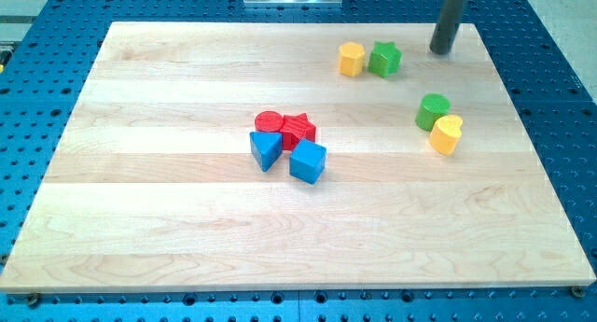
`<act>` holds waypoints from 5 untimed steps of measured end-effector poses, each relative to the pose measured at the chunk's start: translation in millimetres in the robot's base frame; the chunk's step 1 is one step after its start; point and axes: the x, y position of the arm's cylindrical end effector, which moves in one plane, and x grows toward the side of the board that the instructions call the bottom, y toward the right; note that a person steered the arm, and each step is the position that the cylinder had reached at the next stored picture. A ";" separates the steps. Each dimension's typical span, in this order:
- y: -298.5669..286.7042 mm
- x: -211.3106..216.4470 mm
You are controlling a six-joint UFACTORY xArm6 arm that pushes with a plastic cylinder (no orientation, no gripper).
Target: Push the green star into the yellow hexagon
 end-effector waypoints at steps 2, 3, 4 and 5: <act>-73.3 6.1; -129.0 6.6; -119.2 7.8; -71.8 2.3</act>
